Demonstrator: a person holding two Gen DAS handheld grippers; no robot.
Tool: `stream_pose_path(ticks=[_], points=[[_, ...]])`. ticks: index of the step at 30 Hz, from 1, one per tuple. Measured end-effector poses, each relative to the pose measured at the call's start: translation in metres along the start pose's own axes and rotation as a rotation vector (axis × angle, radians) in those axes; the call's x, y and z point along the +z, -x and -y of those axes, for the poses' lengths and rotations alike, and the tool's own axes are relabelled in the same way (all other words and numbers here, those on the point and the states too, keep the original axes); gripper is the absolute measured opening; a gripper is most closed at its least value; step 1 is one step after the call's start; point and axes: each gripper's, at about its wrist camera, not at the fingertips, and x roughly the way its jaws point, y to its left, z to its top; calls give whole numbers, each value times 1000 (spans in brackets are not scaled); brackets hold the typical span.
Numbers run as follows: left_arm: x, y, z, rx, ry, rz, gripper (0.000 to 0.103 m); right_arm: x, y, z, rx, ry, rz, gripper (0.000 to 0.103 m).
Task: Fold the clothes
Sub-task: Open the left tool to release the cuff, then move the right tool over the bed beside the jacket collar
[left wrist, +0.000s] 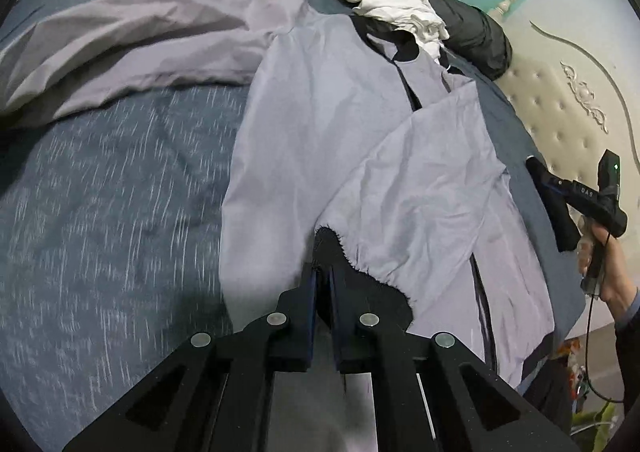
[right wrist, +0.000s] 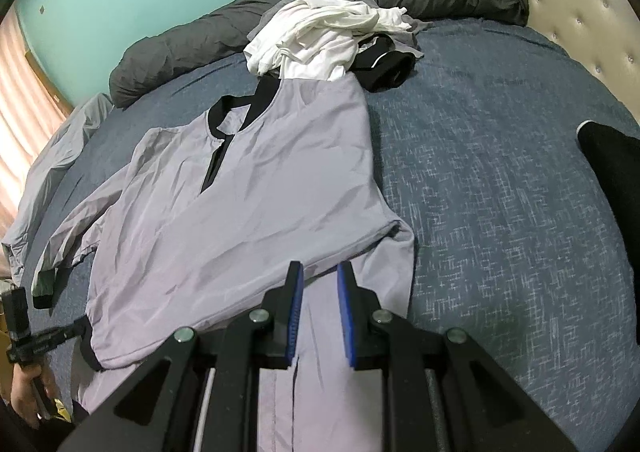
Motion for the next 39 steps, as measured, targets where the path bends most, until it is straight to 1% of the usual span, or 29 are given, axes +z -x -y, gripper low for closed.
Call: stream_pose_path(ticks=[3,4,5,6,7,9,10,11,14,17,18,19,21,25,28,32,35,39], points=[[-2,-2,-1,8,3,1,7,-1,-2,-1,1,-9,-4,17],[-1,-1,0,27,-6,7,7,-1,-2,-1,-2,-8,-5,17],[1,1,2,51,-18,13,10,-1,-2,-1,-4,-5,-6,17],[3,2,4,75,-30,20,18,0,-2,-2,-6,-1,-7,17],[6,5,6,84,-32,37,31,1,-1,-2,-9,4,-7,17],[14,12,9,92,-27,77,40,4,-1,-1,-18,14,-6,17],[18,15,11,96,-25,97,41,10,-3,1,-26,14,-5,17],[21,19,12,101,-23,117,42,16,-5,2,-33,15,-4,17],[34,8,25,73,-50,133,42,34,-12,7,-55,18,-2,19],[44,-15,32,44,-44,123,42,52,-18,12,-77,20,0,20],[47,-23,34,42,-39,117,42,58,-20,14,-85,20,1,23],[49,-32,37,44,-39,108,42,68,-24,15,-95,17,1,28],[50,-46,42,52,-46,88,42,93,-34,15,-124,17,2,34],[49,-58,48,76,-67,79,42,133,-57,7,-133,41,-4,40],[48,-61,45,84,-59,76,42,162,-84,0,-155,75,-35,40],[47,-66,41,95,-53,69,42,189,-114,-2,-185,102,-63,41],[47,-69,38,103,-51,66,42,204,-136,-3,-204,122,-83,43],[44,-73,37,109,-59,57,42,220,-165,-5,-239,175,-133,46]])
